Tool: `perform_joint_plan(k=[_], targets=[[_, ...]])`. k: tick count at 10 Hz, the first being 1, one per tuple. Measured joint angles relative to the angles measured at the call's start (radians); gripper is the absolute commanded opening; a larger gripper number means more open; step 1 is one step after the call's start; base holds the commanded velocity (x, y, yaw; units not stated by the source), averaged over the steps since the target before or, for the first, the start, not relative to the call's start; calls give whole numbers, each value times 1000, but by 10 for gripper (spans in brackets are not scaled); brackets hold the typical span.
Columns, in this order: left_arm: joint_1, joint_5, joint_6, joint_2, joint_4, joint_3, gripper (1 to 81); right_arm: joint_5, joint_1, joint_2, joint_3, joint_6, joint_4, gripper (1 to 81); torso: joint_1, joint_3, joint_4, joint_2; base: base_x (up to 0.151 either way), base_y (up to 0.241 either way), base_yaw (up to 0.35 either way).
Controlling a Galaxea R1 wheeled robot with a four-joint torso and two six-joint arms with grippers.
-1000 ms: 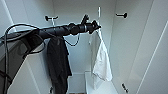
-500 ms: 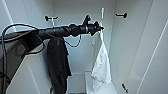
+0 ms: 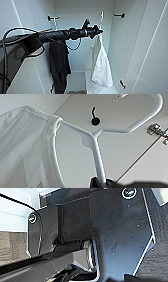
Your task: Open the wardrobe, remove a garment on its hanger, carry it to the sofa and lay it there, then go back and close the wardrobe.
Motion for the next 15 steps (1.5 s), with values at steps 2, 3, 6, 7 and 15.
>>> perform_joint_plan(k=[2,3,6,7,15], targets=[[19,0,1,-4,0,17,10,2,3,0,0,0,0,811,0,0,0,0,-105,0,0],[21,0,1,-7,0,20,10,2,2,0,0,0,0,811,0,0,0,0,-112,0,0],[23,0,2,-6,0,23,10,2,3,0,0,0,0,811,0,0,0,0,-118,0,0],[28,0,2,-6,0,24,10,2,2,0,0,0,0,811,0,0,0,0,-124,0,0],[37,0,2,40,1,1,10,1,0,0,0,0,0,811,-2,0,0,-1,-45,0,0]])
